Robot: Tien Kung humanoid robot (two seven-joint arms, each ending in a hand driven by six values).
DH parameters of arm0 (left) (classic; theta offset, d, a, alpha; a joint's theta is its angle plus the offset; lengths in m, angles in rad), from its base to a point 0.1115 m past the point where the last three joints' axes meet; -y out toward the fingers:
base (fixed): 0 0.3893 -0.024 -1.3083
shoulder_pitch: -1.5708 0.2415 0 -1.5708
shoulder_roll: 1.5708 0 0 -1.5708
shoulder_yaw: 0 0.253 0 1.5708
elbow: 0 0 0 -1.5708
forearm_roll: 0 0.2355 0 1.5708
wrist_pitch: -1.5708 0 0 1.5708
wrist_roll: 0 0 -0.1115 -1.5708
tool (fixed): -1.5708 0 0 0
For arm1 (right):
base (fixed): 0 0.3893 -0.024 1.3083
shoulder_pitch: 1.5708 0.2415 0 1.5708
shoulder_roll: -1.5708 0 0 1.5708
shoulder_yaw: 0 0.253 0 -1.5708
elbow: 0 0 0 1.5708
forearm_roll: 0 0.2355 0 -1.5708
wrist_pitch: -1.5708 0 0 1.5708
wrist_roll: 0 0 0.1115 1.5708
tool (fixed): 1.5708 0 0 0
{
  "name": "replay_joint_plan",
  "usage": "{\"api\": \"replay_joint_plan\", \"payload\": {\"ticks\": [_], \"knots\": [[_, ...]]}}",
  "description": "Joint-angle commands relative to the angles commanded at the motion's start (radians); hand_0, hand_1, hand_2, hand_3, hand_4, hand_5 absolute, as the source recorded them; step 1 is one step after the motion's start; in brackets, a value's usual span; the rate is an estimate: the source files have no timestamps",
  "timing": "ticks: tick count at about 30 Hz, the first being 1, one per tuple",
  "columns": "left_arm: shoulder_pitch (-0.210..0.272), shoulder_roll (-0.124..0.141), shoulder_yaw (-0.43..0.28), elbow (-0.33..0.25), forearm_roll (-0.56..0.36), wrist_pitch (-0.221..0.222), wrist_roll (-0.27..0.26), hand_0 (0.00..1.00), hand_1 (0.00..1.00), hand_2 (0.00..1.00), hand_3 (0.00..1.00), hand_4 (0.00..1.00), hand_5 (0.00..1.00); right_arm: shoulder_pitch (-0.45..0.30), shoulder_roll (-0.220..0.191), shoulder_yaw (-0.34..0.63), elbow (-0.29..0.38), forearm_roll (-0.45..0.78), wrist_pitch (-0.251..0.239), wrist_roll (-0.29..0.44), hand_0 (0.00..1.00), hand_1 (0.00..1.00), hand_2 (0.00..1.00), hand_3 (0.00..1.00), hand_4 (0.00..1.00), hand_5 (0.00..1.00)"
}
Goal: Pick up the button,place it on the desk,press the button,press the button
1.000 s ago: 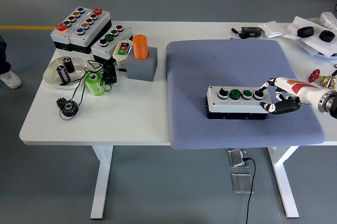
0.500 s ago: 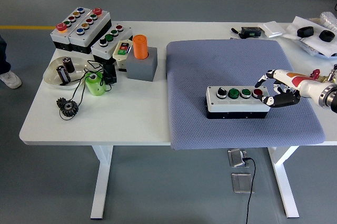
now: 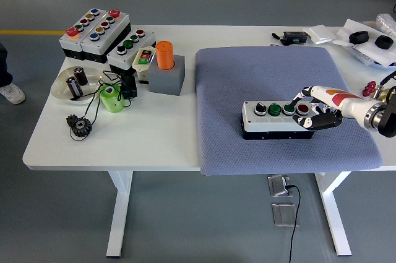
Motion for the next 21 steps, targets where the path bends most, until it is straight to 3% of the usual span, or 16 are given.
{"api": "replay_joint_plan", "payload": {"ticks": [21], "knots": [[-0.001, 0.002, 0.005, 0.000, -0.002, 0.001, 0.001, 0.672, 0.702, 0.721, 0.526, 0.374, 0.997, 0.008, 0.027, -0.037, -0.025, -0.002, 0.008, -0.006, 0.156, 0.998, 0.044, 0.707, 0.616, 0.416]]}}
